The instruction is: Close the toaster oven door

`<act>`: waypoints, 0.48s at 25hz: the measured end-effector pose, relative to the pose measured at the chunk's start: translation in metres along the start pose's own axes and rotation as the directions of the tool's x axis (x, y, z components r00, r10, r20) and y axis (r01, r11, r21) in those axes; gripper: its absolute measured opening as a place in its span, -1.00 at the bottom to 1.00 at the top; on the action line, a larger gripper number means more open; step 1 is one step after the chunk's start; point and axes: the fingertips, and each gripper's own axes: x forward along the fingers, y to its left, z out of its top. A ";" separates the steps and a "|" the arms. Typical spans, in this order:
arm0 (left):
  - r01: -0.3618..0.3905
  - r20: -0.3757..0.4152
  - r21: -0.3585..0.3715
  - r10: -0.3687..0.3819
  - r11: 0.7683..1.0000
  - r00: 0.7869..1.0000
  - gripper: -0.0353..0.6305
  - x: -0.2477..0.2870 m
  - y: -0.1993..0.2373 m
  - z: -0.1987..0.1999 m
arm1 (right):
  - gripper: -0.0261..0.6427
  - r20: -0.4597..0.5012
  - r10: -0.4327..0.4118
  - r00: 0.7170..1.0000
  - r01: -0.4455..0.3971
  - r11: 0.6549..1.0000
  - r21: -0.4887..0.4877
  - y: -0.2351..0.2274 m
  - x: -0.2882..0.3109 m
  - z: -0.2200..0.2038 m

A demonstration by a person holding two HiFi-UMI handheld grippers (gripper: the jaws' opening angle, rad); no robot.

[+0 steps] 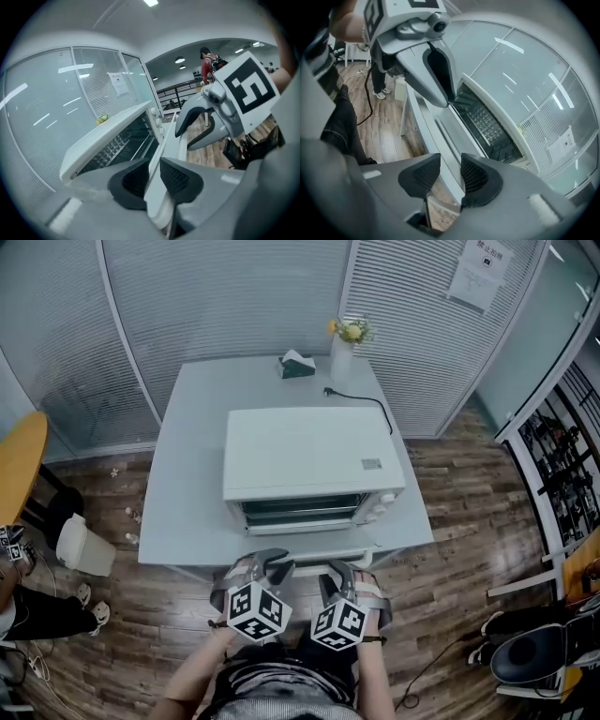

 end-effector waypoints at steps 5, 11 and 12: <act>0.061 0.033 -0.041 -0.060 0.997 0.998 -0.64 -0.025 0.012 0.005 | -0.49 0.052 -0.022 0.998 0.021 0.999 0.032 -0.018 -0.001 0.014; 0.159 -0.060 0.096 -0.154 0.983 0.986 -0.53 -0.017 -0.008 -0.003 | -0.47 0.101 -0.029 0.994 0.026 0.999 0.037 -0.027 0.000 0.021; 0.162 -0.079 0.119 -0.153 0.980 0.985 -0.53 -0.012 -0.009 -0.005 | -0.47 0.112 -0.034 0.993 0.030 0.999 0.042 -0.030 0.000 0.022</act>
